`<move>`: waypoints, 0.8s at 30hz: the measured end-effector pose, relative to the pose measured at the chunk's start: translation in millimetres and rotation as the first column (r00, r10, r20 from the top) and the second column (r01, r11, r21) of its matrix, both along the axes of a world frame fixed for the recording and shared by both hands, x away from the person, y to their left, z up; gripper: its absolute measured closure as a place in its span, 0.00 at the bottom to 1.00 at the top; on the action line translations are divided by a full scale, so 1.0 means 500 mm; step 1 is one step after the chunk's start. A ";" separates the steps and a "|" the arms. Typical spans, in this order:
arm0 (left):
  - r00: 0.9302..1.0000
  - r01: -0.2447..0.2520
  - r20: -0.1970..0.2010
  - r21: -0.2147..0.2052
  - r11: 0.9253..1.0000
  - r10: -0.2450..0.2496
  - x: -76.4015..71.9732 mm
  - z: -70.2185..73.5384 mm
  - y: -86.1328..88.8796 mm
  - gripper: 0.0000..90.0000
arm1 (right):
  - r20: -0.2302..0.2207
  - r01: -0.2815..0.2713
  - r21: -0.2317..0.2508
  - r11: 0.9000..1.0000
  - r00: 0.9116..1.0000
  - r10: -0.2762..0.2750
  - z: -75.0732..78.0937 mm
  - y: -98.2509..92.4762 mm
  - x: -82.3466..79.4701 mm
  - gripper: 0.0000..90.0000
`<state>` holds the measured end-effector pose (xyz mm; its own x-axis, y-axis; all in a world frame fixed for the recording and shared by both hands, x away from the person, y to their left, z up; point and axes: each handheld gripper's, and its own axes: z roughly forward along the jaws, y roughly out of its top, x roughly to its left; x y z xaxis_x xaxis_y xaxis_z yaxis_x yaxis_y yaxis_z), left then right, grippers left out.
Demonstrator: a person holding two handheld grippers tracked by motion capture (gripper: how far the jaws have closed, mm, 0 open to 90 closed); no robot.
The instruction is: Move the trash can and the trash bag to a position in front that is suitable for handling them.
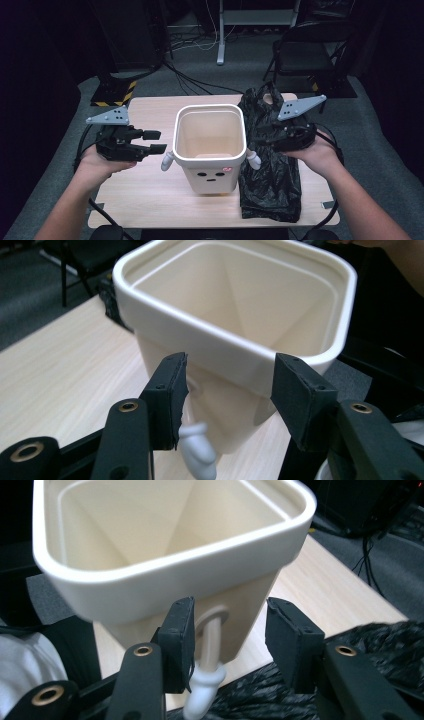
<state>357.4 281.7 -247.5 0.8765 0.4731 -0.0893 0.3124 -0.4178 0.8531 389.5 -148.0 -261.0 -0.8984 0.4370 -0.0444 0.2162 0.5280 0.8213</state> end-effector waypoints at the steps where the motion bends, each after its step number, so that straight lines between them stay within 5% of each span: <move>1: 1.000 0.000 0.000 0.000 1.000 0.000 0.000 0.000 0.000 0.53 | 0.000 0.000 0.000 1.000 1.000 0.000 0.000 0.000 0.000 0.60; 10: 0.997 0.072 0.032 0.024 0.997 -0.072 -0.005 0.012 -0.037 0.53 | 0.008 -0.010 0.058 0.998 1.000 0.010 0.036 0.015 0.040 0.57; 24: 0.994 0.107 0.031 0.015 0.994 -0.107 0.003 0.005 -0.059 0.48 | -0.012 -0.050 0.106 0.993 0.999 0.052 0.026 0.052 0.091 0.51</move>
<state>358.9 252.1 -244.8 0.9244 0.3775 -0.0551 0.2385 -0.4592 0.8557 434.9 -122.0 -247.9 -0.9198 0.3922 0.0126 0.2034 0.4490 0.8701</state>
